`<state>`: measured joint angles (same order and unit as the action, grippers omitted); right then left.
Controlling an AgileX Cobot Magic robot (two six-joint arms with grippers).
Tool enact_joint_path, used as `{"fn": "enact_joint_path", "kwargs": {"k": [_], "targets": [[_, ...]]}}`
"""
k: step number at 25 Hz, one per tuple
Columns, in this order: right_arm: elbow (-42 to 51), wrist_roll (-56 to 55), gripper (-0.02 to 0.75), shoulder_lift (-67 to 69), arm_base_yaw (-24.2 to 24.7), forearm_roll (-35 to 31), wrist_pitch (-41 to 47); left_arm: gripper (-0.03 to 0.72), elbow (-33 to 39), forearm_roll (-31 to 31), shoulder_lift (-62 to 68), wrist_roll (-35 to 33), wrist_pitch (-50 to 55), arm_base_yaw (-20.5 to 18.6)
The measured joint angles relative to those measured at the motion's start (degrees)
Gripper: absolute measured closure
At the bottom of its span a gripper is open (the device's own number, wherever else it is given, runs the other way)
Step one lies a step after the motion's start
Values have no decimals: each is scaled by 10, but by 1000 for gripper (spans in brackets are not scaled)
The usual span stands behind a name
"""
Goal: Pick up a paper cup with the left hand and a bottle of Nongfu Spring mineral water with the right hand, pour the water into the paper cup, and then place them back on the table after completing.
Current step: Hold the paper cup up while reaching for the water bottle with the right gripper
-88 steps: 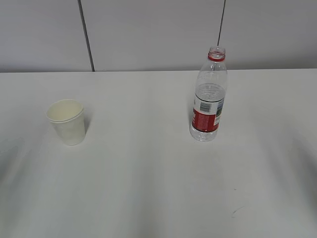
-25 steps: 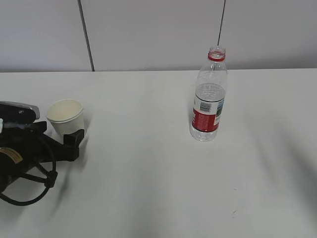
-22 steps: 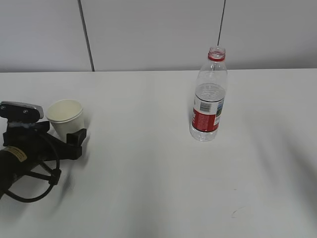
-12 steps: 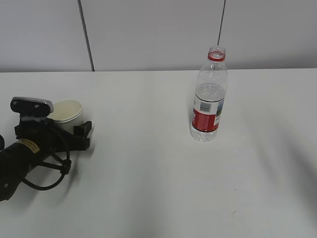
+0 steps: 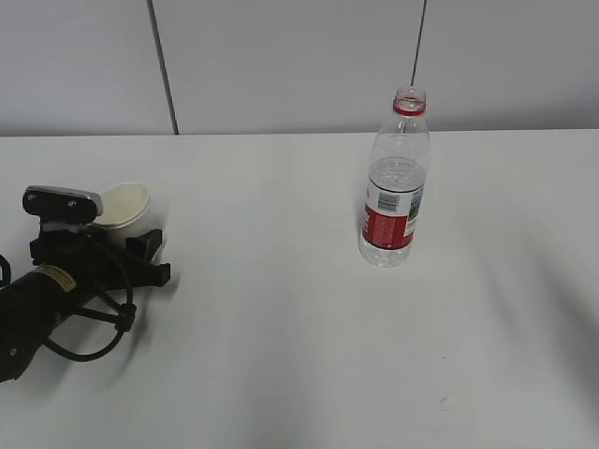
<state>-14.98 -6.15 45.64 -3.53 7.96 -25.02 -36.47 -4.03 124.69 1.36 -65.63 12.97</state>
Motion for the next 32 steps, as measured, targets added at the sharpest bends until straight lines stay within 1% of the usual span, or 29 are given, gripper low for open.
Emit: {"fn": "enact_joint_path", "kwargs": {"k": [3,6,8,11,13,15,18,20,22,25,32], "targets": [[0,0,204,23,0,0,-14,330,0,-2,0,0,0,0],[0,-19,204,71,0,4,-54,330,0,-10,0,0,0,0],[0,-38,204,111,0,22,-89,330,0,-19,0,0,-1,0],[0,-63,204,167,0,66,-143,331,0,-23,0,0,-1,0],[0,-85,202,204,0,91,-155,332,0,-24,0,0,-1,0],[-7,-105,183,244,0,116,-158,332,0,-27,0,0,-1,0],[-22,-121,114,295,0,140,-178,332,0,-30,0,0,-1,0],[-39,-126,90,325,0,150,-183,333,0,-30,0,0,-1,0],[-54,-130,82,360,0,164,-193,333,0,-33,0,0,-1,0],[-74,-133,76,411,0,184,-233,333,0,-39,0,0,-1,0],[-130,-136,76,528,0,189,-294,333,0,-43,0,0,-1,0]]}}
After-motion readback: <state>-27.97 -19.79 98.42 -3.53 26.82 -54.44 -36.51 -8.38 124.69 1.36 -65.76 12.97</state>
